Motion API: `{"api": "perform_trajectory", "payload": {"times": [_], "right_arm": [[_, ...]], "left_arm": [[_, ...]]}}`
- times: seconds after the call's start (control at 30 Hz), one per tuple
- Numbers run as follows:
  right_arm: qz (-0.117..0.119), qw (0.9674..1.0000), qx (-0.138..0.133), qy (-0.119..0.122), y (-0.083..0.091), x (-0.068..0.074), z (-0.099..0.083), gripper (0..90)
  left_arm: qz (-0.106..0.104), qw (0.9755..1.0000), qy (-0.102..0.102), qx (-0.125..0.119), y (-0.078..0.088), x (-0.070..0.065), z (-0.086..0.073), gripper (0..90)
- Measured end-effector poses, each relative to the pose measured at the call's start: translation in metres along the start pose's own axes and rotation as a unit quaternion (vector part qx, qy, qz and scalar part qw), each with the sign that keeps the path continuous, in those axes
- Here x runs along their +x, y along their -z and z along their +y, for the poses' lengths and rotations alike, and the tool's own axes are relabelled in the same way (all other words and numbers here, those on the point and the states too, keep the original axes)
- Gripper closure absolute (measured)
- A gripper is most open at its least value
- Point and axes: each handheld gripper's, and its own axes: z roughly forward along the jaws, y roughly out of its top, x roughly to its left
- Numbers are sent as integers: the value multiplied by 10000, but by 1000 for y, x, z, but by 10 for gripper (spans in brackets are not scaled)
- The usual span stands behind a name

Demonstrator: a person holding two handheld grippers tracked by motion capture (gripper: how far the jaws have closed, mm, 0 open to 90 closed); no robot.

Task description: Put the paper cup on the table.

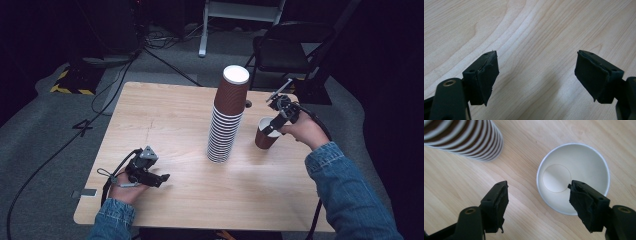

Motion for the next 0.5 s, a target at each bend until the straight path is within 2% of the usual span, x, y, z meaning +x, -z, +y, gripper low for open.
{"api": "perform_trajectory", "payload": {"times": [0.17, 0.33, 0.5], "right_arm": [[29, 9982, -601, -81, 22, 2, -25, 312], [-31, 9928, -1175, -237, 35, 0, -57, 306], [-98, 9877, -1519, -347, 39, -1, -90, 306]], "left_arm": [[45, 10000, 47, 45, 0, 1, -3, 192], [46, 9999, 110, 81, 0, 2, -4, 188], [29, 9997, 147, 195, -4, 4, -4, 182]]}}
